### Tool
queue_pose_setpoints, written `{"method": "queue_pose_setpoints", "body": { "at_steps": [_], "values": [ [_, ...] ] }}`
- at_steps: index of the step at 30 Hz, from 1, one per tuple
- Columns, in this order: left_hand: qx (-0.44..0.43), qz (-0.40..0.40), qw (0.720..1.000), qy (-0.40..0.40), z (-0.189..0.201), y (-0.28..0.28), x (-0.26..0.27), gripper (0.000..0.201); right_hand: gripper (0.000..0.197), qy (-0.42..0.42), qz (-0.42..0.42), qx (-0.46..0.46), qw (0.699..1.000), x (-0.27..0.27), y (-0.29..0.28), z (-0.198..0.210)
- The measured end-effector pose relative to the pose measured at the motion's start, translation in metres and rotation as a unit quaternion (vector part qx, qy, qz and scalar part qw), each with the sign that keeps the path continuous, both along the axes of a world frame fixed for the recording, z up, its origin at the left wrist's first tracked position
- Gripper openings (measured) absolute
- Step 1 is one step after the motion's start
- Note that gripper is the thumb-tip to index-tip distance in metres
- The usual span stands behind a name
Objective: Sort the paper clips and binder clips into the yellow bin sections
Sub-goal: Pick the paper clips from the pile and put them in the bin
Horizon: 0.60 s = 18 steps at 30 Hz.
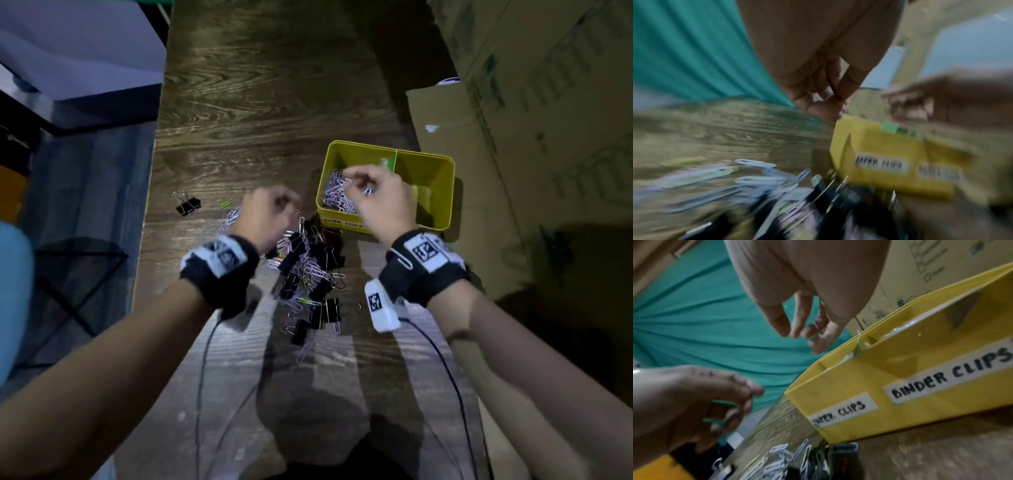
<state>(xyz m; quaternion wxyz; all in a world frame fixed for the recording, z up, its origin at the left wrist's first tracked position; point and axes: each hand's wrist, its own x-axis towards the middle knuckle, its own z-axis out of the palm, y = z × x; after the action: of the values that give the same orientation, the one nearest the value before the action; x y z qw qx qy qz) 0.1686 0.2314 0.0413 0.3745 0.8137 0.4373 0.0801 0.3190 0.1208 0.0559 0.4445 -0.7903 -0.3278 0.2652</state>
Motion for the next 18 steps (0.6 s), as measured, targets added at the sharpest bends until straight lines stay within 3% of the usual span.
{"method": "queue_pose_setpoints", "body": {
  "at_steps": [2,5,7,9,14,18],
  "values": [
    [0.067,-0.1,0.983,0.139,-0.018,-0.011,-0.03,0.025,0.018,0.042,0.074,0.01,0.996,-0.02,-0.015,-0.011],
    [0.055,-0.164,0.953,0.247,-0.045,-0.03,-0.056,0.047,0.048,-0.074,0.206,-0.112,0.969,-0.045,-0.031,-0.049],
    [0.087,-0.141,0.957,0.24,-0.057,-0.04,-0.059,0.047,0.056,-0.126,0.211,-0.16,0.956,-0.053,-0.036,-0.073],
    [0.1,-0.112,0.965,0.213,-0.066,-0.048,-0.059,0.043,0.049,-0.14,0.178,-0.169,0.959,-0.057,-0.037,-0.087],
    [0.091,-0.045,0.985,0.136,-0.079,-0.048,-0.059,0.021,0.021,-0.11,0.113,-0.155,0.975,-0.058,-0.031,-0.093],
    [0.079,-0.044,0.991,0.1,-0.083,-0.046,-0.065,0.021,0.007,-0.056,0.1,-0.104,0.988,-0.05,-0.036,-0.089]
  ]
}}
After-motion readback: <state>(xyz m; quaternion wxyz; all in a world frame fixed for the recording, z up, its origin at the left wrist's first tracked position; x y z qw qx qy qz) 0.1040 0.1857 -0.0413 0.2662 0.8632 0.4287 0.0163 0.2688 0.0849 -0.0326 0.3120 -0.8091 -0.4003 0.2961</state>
